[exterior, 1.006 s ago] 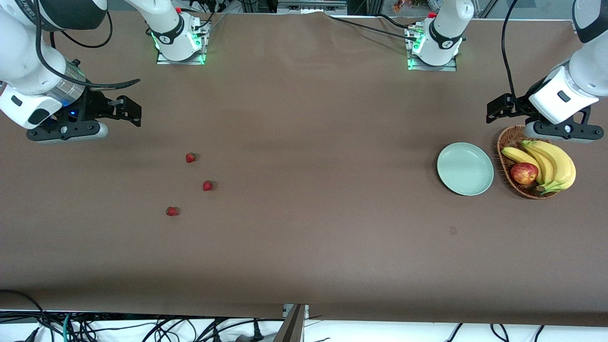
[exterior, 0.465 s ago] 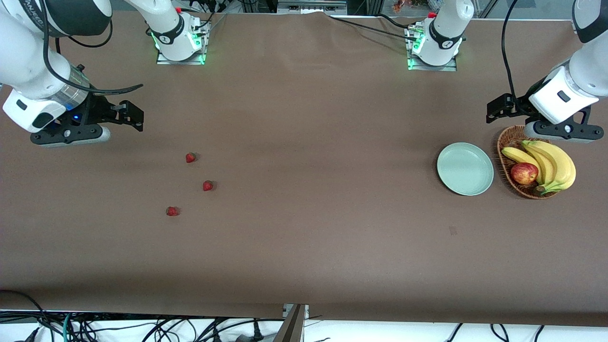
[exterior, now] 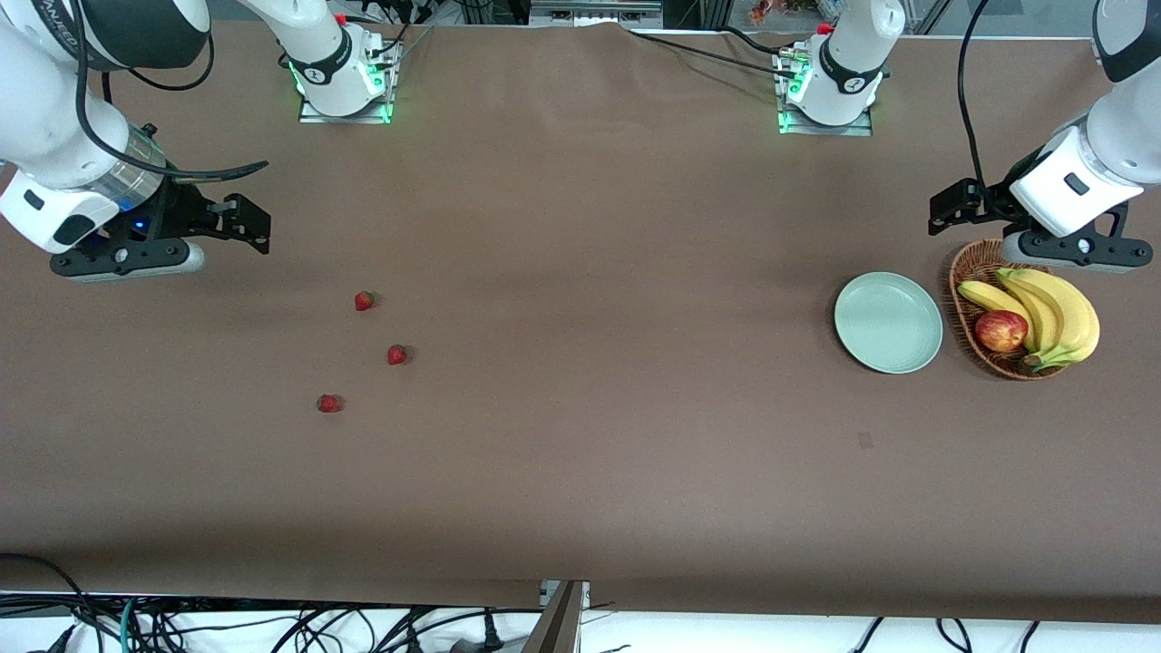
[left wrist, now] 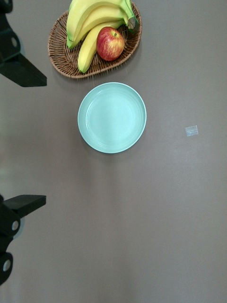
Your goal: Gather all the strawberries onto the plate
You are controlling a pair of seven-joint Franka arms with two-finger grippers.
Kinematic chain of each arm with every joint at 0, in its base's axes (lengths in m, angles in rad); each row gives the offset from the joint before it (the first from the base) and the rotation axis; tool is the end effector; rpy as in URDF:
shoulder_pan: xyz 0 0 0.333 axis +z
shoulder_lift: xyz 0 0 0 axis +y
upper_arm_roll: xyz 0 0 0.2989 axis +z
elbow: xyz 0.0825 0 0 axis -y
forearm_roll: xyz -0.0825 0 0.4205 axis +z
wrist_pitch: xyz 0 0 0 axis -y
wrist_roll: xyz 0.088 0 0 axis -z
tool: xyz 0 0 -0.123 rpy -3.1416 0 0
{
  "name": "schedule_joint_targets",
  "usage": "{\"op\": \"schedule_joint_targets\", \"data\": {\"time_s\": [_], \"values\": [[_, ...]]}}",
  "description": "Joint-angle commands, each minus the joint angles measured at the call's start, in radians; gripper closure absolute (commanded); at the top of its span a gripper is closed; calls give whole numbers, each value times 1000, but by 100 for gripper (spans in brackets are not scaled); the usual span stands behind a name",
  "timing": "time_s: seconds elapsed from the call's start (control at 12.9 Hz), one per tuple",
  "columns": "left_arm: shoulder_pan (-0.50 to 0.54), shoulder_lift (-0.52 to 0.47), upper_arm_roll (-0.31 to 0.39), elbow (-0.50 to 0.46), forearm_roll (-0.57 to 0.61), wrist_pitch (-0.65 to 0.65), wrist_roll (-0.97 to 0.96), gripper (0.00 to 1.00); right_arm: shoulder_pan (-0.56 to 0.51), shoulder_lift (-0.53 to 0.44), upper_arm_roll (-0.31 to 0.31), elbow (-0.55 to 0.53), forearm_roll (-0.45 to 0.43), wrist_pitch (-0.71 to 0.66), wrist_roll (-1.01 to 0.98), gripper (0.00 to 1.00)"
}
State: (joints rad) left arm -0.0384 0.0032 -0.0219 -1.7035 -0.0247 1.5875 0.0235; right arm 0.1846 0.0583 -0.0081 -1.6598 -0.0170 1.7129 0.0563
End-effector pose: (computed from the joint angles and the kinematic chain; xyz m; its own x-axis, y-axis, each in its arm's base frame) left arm 0.5828 -0.0382 0.5238 0.9895 -0.0829 -0.1183 -0.0802 -0.9964 0.0273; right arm 0.6059 0.1063 0.5230 0.9925 0.1223 -0.0042 0.1224 -0.9923 0.0176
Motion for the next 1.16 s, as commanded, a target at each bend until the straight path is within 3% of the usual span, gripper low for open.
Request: {"op": "schedule_joint_targets", "data": {"time_s": [0.0,0.46,0.77,0.93,1.08], "values": [[-2,3,3,21,-20,-21,16,0,-13,-3,3,23,12,4,3,0],[-2,3,3,19,-20,-21,18,0,16,20,10,18,14,-102,-15,0],[-2,4,3,21,-20,-20,16,0,45,116,11,2,68,-99,-23,0],[-2,3,3,21,-18,-20,16,0,47,181,11,-52,72,-26,-3,0],[-1,3,3,21,-17,-17,16,0,46,189,11,-211,92,142,-3,0]]}}
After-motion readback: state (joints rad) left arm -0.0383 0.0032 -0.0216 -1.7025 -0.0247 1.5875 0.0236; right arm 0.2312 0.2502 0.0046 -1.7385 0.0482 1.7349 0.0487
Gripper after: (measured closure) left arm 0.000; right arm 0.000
